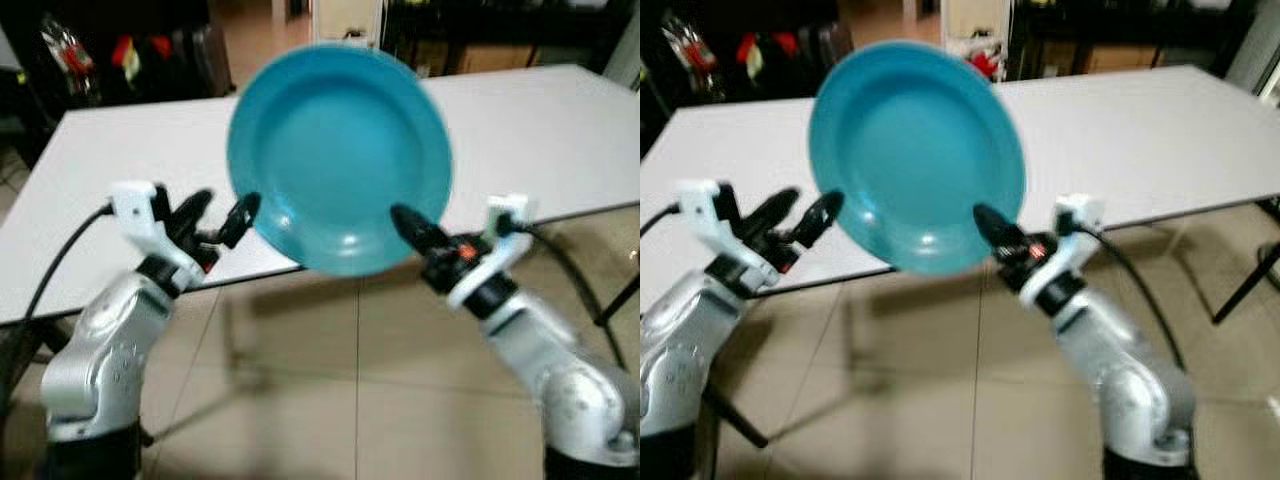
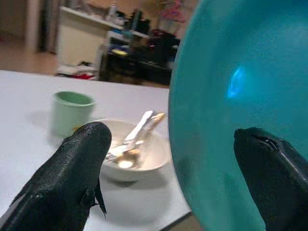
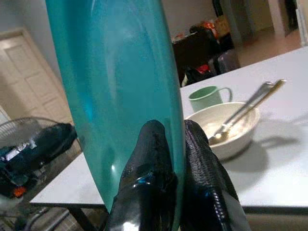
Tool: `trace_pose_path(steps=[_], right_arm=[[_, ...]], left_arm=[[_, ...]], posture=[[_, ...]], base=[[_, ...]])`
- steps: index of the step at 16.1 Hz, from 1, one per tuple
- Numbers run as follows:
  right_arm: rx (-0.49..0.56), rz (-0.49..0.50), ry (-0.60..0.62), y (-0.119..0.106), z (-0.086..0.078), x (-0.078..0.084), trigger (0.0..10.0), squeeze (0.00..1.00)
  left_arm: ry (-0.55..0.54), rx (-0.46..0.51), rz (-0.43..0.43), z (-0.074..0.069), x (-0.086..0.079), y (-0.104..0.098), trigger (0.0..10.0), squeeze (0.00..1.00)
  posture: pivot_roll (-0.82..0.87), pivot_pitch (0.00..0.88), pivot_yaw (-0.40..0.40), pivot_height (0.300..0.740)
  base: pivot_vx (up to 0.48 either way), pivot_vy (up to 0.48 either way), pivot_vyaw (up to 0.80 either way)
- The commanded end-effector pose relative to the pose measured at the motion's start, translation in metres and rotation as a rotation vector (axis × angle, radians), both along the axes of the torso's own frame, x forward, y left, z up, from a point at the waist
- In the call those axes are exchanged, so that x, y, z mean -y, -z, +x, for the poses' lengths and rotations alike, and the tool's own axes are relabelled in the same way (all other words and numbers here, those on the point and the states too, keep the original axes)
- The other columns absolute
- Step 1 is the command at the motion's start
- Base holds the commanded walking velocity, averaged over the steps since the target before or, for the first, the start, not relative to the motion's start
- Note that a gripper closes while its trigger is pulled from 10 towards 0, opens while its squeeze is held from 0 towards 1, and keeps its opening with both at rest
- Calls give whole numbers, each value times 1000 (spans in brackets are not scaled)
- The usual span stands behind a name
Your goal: Setting the table
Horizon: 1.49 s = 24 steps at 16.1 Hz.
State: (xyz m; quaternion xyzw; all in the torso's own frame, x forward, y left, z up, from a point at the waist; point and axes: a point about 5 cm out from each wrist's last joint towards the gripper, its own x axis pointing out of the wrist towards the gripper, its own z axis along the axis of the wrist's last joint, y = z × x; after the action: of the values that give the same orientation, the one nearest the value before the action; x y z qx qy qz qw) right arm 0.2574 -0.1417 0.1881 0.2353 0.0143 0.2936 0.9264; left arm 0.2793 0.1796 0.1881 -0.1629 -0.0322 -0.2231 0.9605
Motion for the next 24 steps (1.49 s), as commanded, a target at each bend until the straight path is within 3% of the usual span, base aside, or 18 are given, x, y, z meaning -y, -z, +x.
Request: trace_pose_path(steps=[1, 5, 7, 8, 9, 10, 13, 24], right_arm=[[26, 38, -42, -7, 2, 0, 10000, 0], [0, 136, -193, -5, -1, 4, 10000, 0], [-28, 245, -260, -5, -3, 8, 10000, 0], [-37, 248, -271, -4, -3, 9, 10000, 0], [-55, 260, -274, -1, -2, 12, 10000, 0], [-65, 265, -277, 0, -1, 13, 10000, 0], [-84, 251, -307, 2, -4, 12, 10000, 0], [-87, 197, -287, 4, 0, 13, 10000, 0]], left_arm=[[36, -1, -22, 2, -2, -1, 10000, 0], [301, 0, -198, -9, 15, -7, 10000, 0], [365, -43, -212, -12, 21, 1, 10000, 0], [376, -45, -209, -12, 22, 3, 10000, 0], [382, -37, -223, -12, 24, 3, 3373, 0], [385, -25, -242, -13, 24, 1, 0, 0], [384, 14, -300, -16, 22, -5, 0, 0], [289, 16, -304, -12, 16, -2, 0, 0]], posture=[[-69, 0, 35, 740], [-65, 0, 30, 740], [-62, 0, 27, 740], [-64, 0, 28, 740], [-66, 0, 30, 740], [-65, 0, 29, 740], [-68, 0, 30, 740], [-68, 0, 22, 740]], base=[[0, 0, 0], [0, 0, 0], [0, 0, 0], [0, 0, 0], [0, 0, 0], [0, 0, 0], [0, 0, 0], [0, 0, 0]])
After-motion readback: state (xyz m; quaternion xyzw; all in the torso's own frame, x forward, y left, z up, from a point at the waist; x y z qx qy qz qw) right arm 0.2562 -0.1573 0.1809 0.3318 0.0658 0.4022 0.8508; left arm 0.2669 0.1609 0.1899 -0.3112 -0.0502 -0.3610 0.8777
